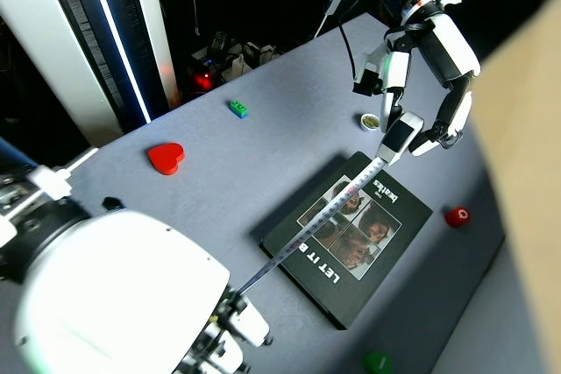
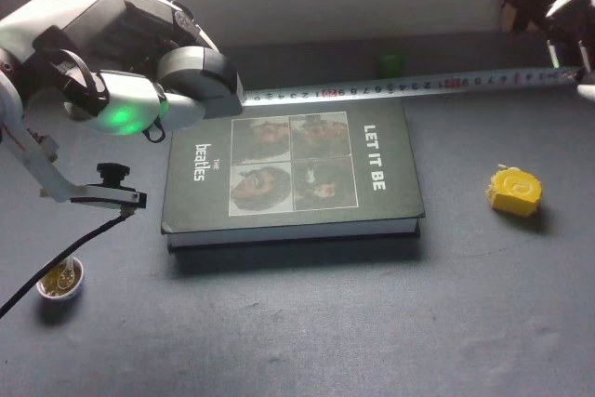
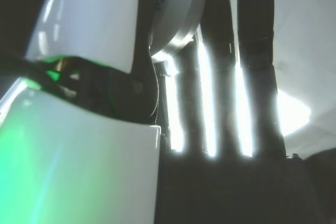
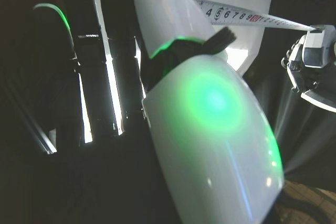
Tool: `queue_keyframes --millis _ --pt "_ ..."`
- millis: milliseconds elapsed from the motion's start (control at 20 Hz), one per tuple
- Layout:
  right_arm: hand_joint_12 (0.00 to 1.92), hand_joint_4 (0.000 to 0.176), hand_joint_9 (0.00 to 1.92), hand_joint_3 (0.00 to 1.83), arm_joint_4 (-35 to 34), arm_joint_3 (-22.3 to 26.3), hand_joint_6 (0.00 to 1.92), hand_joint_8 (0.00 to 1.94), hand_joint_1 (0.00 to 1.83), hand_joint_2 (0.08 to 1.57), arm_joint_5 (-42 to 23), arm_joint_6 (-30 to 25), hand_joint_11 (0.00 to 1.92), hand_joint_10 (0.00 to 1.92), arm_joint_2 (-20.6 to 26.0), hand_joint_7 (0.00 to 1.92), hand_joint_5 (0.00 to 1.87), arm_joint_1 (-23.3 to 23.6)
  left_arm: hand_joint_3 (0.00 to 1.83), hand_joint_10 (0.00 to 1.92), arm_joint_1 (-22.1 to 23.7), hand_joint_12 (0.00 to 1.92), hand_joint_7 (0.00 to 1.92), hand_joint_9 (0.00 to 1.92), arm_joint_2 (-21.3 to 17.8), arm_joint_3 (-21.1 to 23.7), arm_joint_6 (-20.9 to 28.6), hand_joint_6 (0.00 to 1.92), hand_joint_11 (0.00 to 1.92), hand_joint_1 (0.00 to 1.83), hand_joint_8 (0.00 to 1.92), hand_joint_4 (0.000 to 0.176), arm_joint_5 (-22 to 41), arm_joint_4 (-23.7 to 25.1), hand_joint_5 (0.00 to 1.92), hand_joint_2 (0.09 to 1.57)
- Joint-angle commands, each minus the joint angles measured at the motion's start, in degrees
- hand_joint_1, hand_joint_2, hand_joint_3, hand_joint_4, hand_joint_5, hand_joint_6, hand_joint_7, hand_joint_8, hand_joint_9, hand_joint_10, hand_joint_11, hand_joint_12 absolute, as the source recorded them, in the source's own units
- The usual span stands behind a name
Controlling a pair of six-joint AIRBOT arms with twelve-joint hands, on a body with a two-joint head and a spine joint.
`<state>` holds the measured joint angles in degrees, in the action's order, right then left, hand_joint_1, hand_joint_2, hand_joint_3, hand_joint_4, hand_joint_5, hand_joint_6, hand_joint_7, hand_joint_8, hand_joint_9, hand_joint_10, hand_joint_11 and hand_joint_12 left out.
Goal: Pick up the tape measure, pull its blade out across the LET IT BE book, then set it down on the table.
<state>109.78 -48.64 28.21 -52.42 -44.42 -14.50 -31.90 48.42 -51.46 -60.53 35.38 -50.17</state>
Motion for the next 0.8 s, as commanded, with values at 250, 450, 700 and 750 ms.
queue_keyframes --millis 250,450,700,750 --pt "1.39 0.000 0.86 0.00 3.08 -0.39 1.36 1.05 1.18 1.19 4.17 0.81 0.56 0.65 2.03 0.94 0.74 0.25 0.00 1.14 0.32 1.02 1.20 0.94 -0.64 -0.41 -0.01 0.76 0.79 1.39 0.66 0.000 6.77 1.49 1.03 1.06" --pt "1.38 0.000 0.85 0.00 3.09 -0.39 1.27 0.39 1.10 1.21 4.14 0.69 0.57 0.65 2.57 1.01 0.79 -0.14 0.00 1.18 0.22 1.06 1.18 0.91 -0.68 -0.30 -0.01 0.82 0.76 1.39 0.68 0.000 6.76 1.51 1.00 1.07" --pt "1.38 0.000 0.85 0.00 3.21 -0.40 1.35 1.09 1.18 1.19 4.14 0.67 0.54 0.66 2.77 0.94 0.73 -0.52 0.00 1.15 0.00 1.06 1.19 0.94 -0.75 -0.27 -0.01 0.78 0.75 1.39 0.67 0.000 6.76 1.51 1.02 1.07" --pt "1.38 0.000 0.85 0.00 3.42 -0.40 1.34 1.10 1.18 1.19 4.14 0.66 0.54 0.66 2.83 0.94 0.73 -0.58 0.00 1.15 0.00 1.07 1.20 0.96 -0.77 -0.29 -0.01 0.81 0.75 1.39 0.63 0.000 6.76 1.51 0.99 1.06"
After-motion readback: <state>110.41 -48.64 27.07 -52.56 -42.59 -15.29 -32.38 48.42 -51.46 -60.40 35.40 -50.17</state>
